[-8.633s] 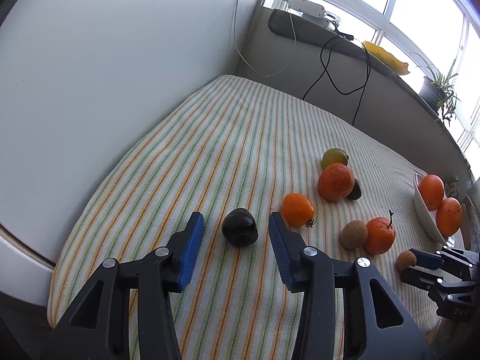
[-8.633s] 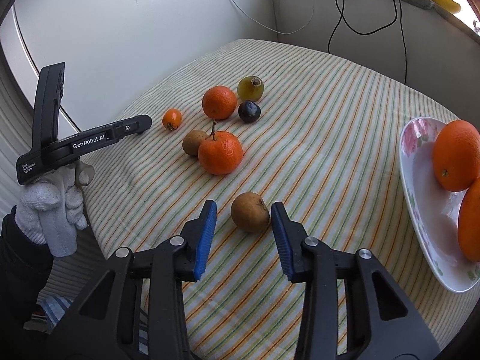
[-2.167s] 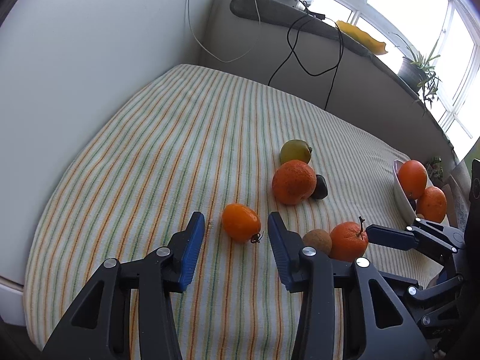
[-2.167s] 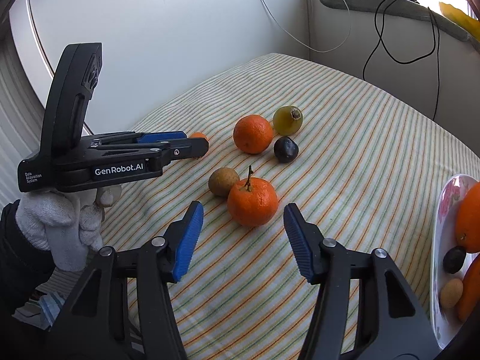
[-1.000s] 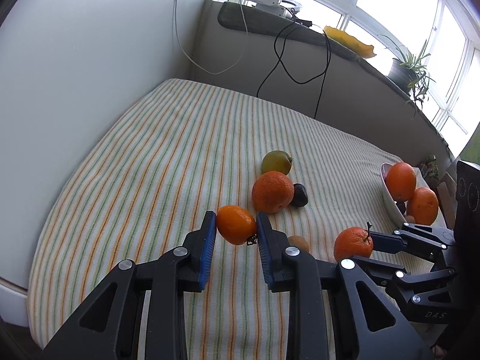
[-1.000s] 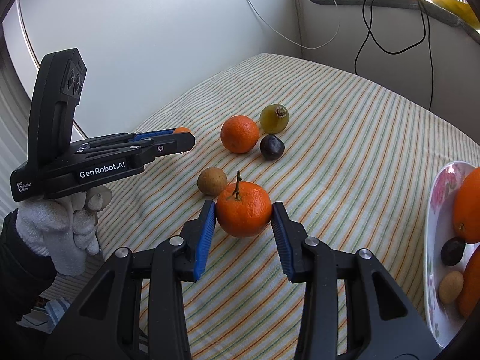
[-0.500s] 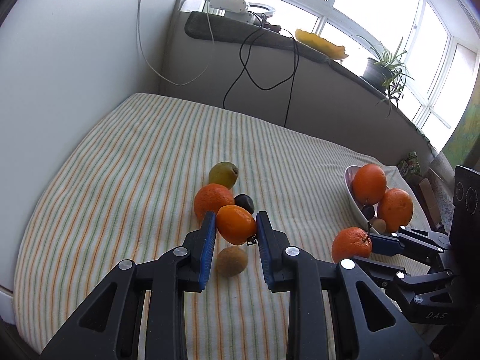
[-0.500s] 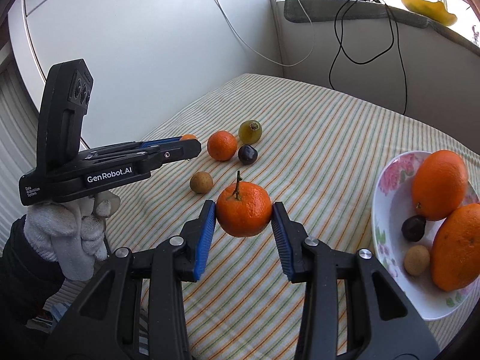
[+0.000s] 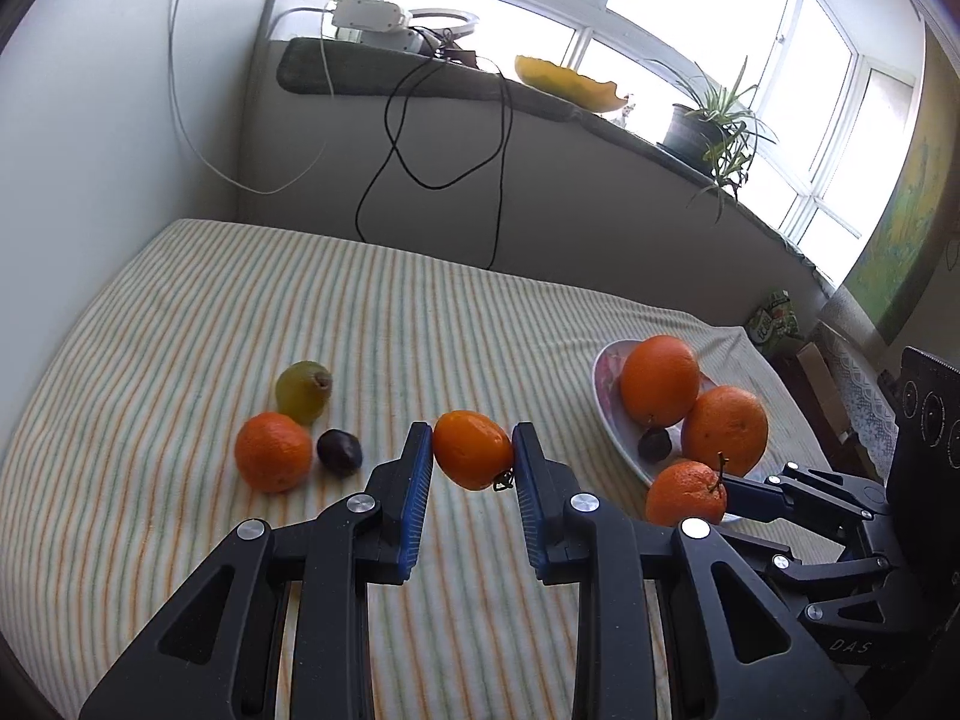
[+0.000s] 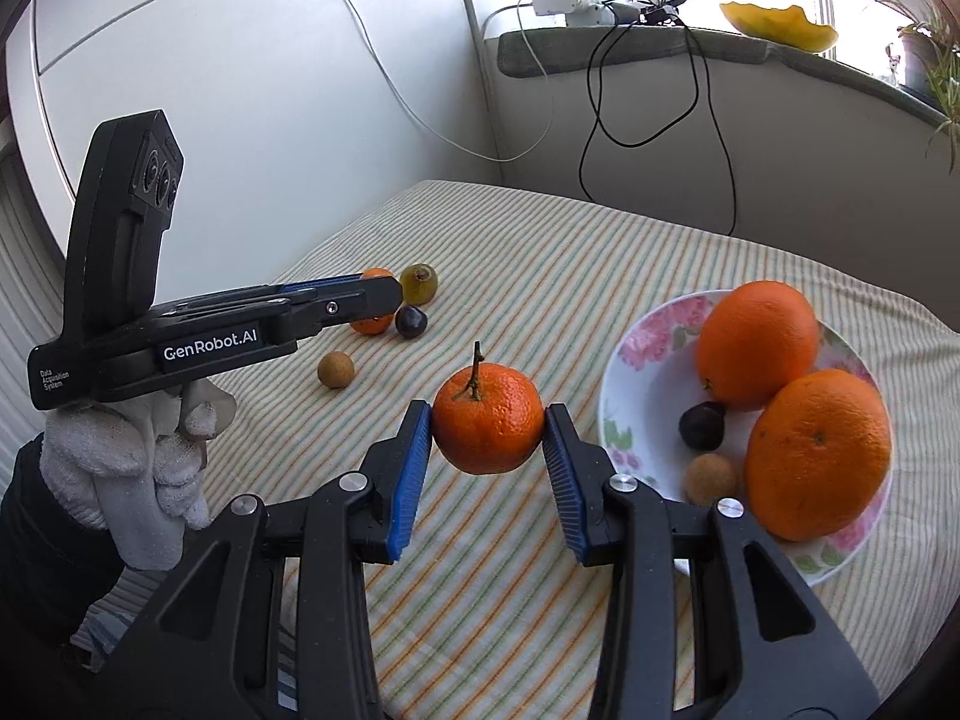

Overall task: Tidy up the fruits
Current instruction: 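Lift and carry the tangerine with the right gripper while the left carries the small orange to the plate, then open the right gripper on the plate while the left gripper releases the small orange, then withdraw both tools from the plate toward the remaining fruits, then close the right gripper on the kiwi while the left gripper closes on the orange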

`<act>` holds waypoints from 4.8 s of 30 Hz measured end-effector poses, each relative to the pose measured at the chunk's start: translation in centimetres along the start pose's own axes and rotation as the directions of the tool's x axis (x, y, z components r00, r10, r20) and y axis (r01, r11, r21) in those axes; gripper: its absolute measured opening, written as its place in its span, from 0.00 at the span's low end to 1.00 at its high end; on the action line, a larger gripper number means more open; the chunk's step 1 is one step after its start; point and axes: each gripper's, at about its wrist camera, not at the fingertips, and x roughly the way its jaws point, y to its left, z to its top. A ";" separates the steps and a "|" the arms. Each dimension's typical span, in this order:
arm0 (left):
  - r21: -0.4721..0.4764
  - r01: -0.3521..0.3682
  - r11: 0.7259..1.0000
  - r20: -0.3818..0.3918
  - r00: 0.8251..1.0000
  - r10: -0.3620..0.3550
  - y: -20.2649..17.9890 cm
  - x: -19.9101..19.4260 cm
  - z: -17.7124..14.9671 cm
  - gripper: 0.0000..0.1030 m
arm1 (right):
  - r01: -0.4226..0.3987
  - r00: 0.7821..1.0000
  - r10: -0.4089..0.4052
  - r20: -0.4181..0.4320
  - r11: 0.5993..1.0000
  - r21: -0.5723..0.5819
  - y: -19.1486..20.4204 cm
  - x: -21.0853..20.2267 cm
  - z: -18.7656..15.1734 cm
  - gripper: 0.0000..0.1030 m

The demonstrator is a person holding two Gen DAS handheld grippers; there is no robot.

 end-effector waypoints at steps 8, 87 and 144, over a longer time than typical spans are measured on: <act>0.031 0.050 0.998 -0.018 0.999 -0.049 -2.5 1.8 0.7 0.25 | 0.080 0.997 -0.081 0.012 0.997 0.022 -1.5 -1.4 -0.6 0.39; 0.137 0.022 0.990 -0.060 0.998 -0.014 -7.9 5.5 1.6 0.70 | 0.254 0.967 -0.254 0.037 0.967 -0.014 -2.4 -2.8 -0.2 0.82; -0.109 -0.096 0.989 -0.080 0.993 0.087 9.7 -0.2 -0.2 0.56 | -0.212 0.967 0.200 -0.156 0.975 -0.062 9.0 10.1 1.9 0.56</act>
